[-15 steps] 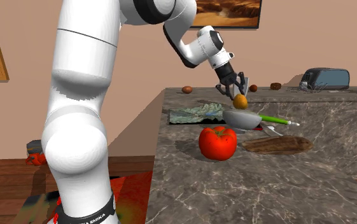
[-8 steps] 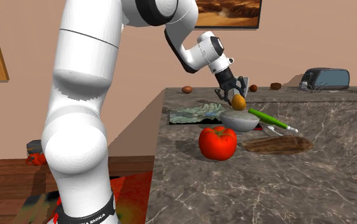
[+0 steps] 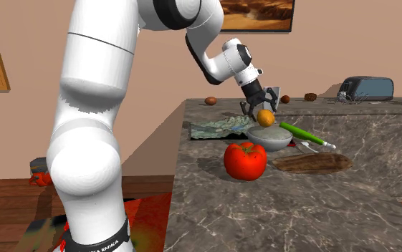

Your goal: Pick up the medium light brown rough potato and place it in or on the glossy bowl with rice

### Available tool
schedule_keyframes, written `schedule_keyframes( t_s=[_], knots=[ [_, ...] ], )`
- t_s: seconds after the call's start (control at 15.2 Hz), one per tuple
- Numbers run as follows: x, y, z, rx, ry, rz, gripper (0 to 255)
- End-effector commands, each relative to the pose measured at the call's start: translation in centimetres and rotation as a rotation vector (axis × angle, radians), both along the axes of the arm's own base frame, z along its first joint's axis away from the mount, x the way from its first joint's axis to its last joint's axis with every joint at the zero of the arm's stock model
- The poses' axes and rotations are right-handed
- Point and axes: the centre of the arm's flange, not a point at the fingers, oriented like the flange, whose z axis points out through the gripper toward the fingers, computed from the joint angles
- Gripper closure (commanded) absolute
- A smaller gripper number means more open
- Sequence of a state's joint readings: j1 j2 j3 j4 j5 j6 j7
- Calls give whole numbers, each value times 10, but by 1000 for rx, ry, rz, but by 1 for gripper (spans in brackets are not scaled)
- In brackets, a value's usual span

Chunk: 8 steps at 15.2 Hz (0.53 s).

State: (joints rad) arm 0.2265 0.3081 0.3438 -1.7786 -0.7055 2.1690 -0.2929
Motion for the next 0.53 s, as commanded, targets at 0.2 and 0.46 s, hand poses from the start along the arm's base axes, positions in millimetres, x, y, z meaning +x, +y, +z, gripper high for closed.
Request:
schedule_keyframes(
  t_s=[0.2,0.46],
  knots=[
    [-14,13,35,-1,1,0,0],
    [-18,16,44,-1,1,0,0]
  ],
)
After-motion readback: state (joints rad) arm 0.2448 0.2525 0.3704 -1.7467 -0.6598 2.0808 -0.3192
